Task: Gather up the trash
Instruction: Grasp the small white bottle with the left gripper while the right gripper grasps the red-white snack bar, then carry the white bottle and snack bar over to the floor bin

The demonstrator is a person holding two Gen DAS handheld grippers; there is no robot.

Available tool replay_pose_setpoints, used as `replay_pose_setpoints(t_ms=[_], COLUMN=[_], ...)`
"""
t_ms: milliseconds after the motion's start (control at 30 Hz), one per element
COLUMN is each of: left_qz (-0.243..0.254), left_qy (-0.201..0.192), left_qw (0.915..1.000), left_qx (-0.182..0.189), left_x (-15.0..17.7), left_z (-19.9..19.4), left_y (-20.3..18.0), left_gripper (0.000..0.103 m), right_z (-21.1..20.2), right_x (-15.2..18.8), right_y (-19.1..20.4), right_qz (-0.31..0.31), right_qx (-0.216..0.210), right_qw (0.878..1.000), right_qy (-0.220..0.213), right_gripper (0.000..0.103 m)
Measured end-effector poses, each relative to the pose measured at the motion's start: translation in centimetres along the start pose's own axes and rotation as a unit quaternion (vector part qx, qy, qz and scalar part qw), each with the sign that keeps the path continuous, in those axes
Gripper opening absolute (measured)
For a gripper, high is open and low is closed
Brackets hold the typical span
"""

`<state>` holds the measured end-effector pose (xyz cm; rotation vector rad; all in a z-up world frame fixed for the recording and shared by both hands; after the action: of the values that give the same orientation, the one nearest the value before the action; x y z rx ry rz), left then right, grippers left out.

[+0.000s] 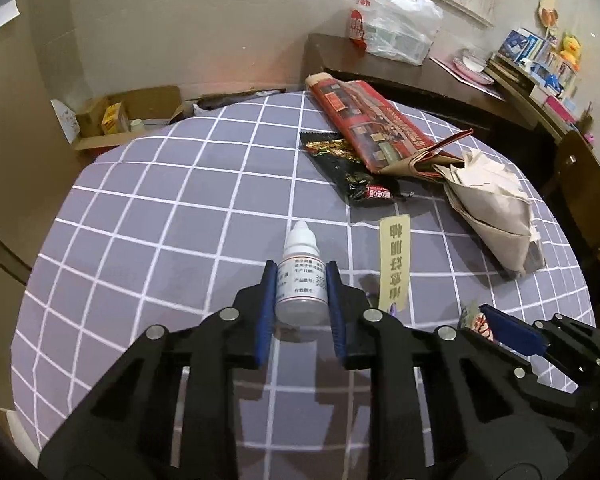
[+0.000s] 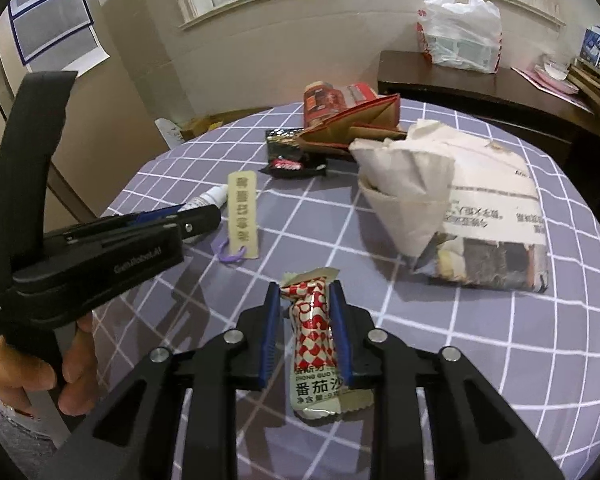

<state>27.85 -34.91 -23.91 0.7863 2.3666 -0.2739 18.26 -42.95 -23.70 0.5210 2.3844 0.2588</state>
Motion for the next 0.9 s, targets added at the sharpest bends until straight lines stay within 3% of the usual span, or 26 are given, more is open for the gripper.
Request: replay_pose_setpoints(t_ms=[300, 900], left_qz=[0.009, -0.042], left_qy=[-0.018, -0.065], left_qw=[0.9997, 0.9964], left_qx=[-0.015, -0.036], left_x=[3.3, 12.1], left_z=[-5.1, -16.5], left_y=[1.3, 10.2], left_gripper=[0.024, 0.024], right_z=[-1.6, -5.9], right_x=[1.5, 6.5], right_y=[4.0, 17.9], right_qz=[-0.003, -0.038], right_qx=[-0.029, -0.084], right_qw=[1.000, 0.996], right_qy=[0.004, 0.003], right_gripper=[0.024, 0.024])
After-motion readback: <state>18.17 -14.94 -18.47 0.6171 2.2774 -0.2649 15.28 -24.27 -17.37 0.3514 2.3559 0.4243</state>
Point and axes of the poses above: each gripper's, at about its wrist camera, not at the fingertips, and z roughly the way its jaws point, y to its left, x to its underside, the point moved 6 cm from there along z, roughly the way its jaws point, and after that the axes turned 9 degrees about z, right-handed, at the moved point
